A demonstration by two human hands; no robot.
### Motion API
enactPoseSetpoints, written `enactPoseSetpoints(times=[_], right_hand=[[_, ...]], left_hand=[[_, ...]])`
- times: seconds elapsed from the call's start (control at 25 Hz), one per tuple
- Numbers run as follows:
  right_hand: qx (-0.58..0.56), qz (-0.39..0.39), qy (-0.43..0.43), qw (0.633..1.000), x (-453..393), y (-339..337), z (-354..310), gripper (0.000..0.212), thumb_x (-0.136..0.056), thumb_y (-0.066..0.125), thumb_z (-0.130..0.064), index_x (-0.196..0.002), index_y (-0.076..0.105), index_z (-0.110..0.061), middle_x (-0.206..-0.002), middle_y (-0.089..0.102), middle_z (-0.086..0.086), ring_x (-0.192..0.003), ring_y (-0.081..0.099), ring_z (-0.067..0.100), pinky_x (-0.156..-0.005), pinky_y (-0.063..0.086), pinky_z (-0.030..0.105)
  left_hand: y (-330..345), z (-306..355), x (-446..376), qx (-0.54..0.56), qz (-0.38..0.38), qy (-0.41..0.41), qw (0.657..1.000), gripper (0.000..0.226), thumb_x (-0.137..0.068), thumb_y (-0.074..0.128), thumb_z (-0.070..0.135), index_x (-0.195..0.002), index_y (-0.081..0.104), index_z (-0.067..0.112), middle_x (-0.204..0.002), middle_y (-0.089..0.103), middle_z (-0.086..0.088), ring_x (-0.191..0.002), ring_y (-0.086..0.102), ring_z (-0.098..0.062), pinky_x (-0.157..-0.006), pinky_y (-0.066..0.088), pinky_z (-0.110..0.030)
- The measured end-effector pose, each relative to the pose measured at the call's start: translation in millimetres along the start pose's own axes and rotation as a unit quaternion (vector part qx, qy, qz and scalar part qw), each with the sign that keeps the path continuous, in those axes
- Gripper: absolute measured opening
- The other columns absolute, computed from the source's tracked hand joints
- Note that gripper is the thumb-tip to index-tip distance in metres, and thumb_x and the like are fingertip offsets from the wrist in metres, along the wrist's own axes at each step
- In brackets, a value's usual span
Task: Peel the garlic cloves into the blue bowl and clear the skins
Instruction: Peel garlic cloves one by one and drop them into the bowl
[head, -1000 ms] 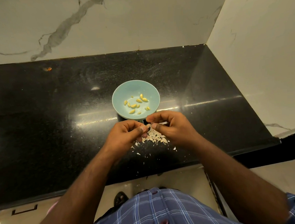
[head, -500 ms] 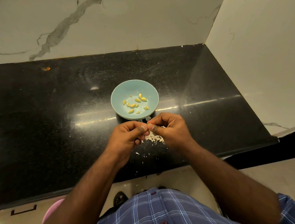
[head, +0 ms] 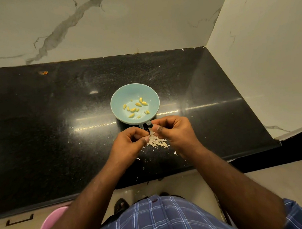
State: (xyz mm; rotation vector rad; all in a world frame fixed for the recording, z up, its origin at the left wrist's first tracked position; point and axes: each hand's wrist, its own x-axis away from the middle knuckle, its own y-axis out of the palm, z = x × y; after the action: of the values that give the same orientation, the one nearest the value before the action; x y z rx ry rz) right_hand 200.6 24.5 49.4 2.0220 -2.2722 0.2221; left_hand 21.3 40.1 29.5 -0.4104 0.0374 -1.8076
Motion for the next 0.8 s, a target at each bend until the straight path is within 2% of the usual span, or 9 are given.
enactPoseSetpoints(times=[0.12, 0.36, 0.44, 0.56, 0.68, 0.8], right_hand=[[0.067, 0.01, -0.014, 0.998, 1, 2, -1, 0.007, -0.089, 0.074, -0.005, -0.095, 0.076, -0.008, -0.077, 0.074, 0.012, -0.066, 0.068, 0.014, -0.066, 0.059, 0.027], [0.095, 0.013, 0.004, 0.995, -1, 5, 0, 0.011, -0.088, 0.077, -0.013, -0.081, 0.069, -0.013, -0.074, 0.072, 0.011, -0.065, 0.066, 0.016, -0.07, 0.06, 0.041], [0.076, 0.007, 0.008, 0.997, -1, 5, 1, 0.017, -0.085, 0.081, -0.017, -0.08, 0.066, -0.011, -0.069, 0.07, 0.008, -0.063, 0.063, 0.016, -0.064, 0.058, 0.037], [0.065, -0.025, 0.016, 0.997, -1, 3, 1, 0.008, -0.088, 0.077, -0.011, -0.092, 0.072, -0.006, -0.074, 0.071, 0.006, -0.065, 0.064, 0.013, -0.064, 0.054, 0.027], [0.037, -0.033, 0.022, 0.999, 0, 3, 0, 0.007, -0.088, 0.075, -0.005, -0.095, 0.074, -0.003, -0.077, 0.073, 0.007, -0.07, 0.066, 0.012, -0.066, 0.054, 0.025], [-0.024, -0.043, 0.052, 0.997, 0, 4, -1, 0.009, -0.09, 0.072, -0.003, -0.098, 0.075, 0.001, -0.083, 0.074, 0.013, -0.08, 0.068, 0.019, -0.071, 0.056, 0.027]], left_hand=[[0, 1, -2, -0.021, 0.001, 0.006, 1.0, 0.019, -0.093, 0.072, 0.014, -0.097, 0.077, 0.032, -0.089, 0.076, 0.006, -0.088, 0.071, -0.013, -0.087, 0.06, -0.042], [0, 9, 1, -0.012, -0.006, 0.015, 1.0, 0.012, -0.092, 0.074, 0.022, -0.093, 0.078, 0.033, -0.086, 0.076, 0.005, -0.087, 0.072, -0.016, -0.089, 0.059, -0.048], [-1, 8, 0, -0.018, -0.008, 0.014, 1.0, 0.015, -0.09, 0.076, 0.022, -0.092, 0.077, 0.037, -0.083, 0.075, 0.002, -0.085, 0.072, -0.02, -0.088, 0.059, -0.051], [-2, 8, 0, -0.038, -0.001, 0.017, 0.999, 0.013, -0.093, 0.072, 0.027, -0.093, 0.077, 0.039, -0.082, 0.074, -0.002, -0.084, 0.069, -0.026, -0.084, 0.059, -0.054], [-1, 11, 2, -0.01, -0.019, 0.018, 1.0, 0.011, -0.094, 0.071, 0.027, -0.101, 0.077, 0.033, -0.09, 0.078, 0.002, -0.09, 0.073, -0.016, -0.088, 0.06, -0.045], [0, 14, 3, 0.052, -0.022, 0.003, 0.998, 0.014, -0.092, 0.074, 0.019, -0.104, 0.076, 0.026, -0.093, 0.079, 0.004, -0.093, 0.074, -0.01, -0.088, 0.059, -0.034]])
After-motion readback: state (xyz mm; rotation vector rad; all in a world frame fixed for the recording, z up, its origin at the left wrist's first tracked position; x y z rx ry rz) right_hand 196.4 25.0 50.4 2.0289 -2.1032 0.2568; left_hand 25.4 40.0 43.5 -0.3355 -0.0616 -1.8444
